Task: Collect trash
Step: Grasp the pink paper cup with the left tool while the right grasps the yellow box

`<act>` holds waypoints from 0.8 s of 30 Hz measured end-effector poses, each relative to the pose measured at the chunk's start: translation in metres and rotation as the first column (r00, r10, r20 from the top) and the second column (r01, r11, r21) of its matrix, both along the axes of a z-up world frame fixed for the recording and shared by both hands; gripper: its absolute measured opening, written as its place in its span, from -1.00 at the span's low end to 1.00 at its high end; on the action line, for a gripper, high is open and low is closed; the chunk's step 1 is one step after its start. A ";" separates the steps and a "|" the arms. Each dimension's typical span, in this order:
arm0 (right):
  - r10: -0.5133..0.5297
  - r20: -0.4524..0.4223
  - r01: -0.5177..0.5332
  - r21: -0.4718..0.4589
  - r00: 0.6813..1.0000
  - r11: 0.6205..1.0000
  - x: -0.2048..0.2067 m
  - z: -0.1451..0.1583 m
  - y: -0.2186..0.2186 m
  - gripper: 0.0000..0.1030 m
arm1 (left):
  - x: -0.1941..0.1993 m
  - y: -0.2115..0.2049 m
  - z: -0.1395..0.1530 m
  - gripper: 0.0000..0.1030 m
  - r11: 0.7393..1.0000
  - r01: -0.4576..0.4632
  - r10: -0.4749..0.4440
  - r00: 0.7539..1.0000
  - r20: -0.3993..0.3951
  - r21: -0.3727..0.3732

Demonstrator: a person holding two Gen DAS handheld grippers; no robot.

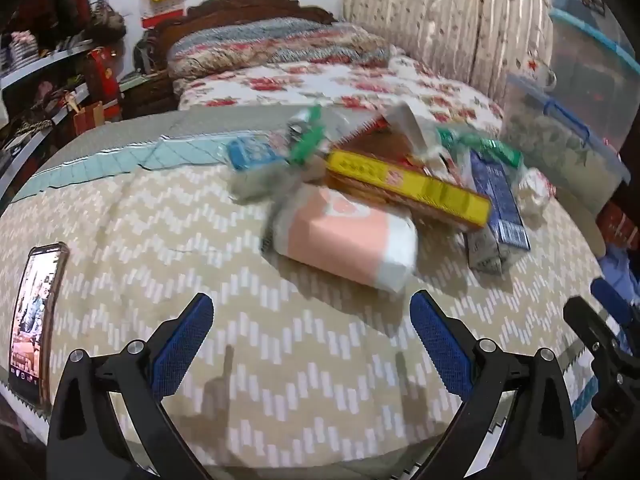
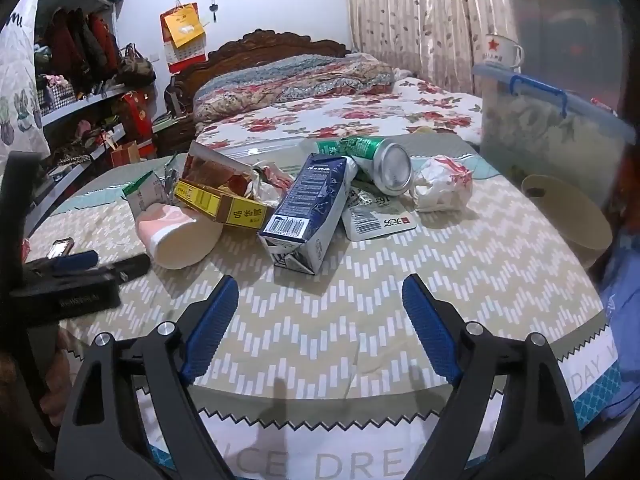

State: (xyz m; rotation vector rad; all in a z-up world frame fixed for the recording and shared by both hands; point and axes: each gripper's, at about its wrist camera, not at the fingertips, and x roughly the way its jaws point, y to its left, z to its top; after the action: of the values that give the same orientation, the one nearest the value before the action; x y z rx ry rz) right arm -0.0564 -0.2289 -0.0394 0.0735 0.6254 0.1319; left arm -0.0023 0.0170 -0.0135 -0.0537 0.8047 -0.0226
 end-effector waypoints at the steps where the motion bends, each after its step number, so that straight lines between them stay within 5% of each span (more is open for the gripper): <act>1: -0.001 0.002 0.001 -0.004 1.000 1.000 0.001 0.000 0.002 0.59 | -0.001 0.007 0.002 0.82 1.000 -0.015 0.015 1.000 0.021 -0.020; 5: 0.012 0.000 -0.012 0.000 1.000 1.000 0.002 0.002 -0.006 0.43 | 0.000 0.040 0.008 0.82 0.991 -0.081 0.086 0.996 0.038 -0.109; 9: 0.049 -0.040 -0.048 0.029 0.998 0.998 0.011 -0.001 -0.005 0.14 | 0.005 0.049 0.013 0.80 0.990 -0.085 0.088 0.996 0.024 -0.113; 13: 0.070 -0.023 -0.070 -0.003 0.997 0.998 0.015 0.002 0.004 0.11 | 0.007 0.048 0.019 0.69 0.991 -0.049 0.054 0.998 0.036 -0.128; 19: 0.148 0.021 -0.143 -0.155 0.989 0.978 0.026 0.008 0.033 0.13 | 0.008 0.038 0.015 0.48 0.985 0.033 -0.033 0.999 0.002 -0.171; 24: 0.238 0.025 -0.216 -0.337 0.971 0.916 0.053 0.008 0.067 0.15 | 0.010 0.040 0.008 0.39 0.963 0.082 -0.093 0.995 -0.030 -0.255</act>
State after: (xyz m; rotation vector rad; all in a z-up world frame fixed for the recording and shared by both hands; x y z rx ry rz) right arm -0.0035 -0.1617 -0.0317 -0.3311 0.5819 0.2512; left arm 0.0081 0.0565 -0.0053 -0.2613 0.8422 -0.2094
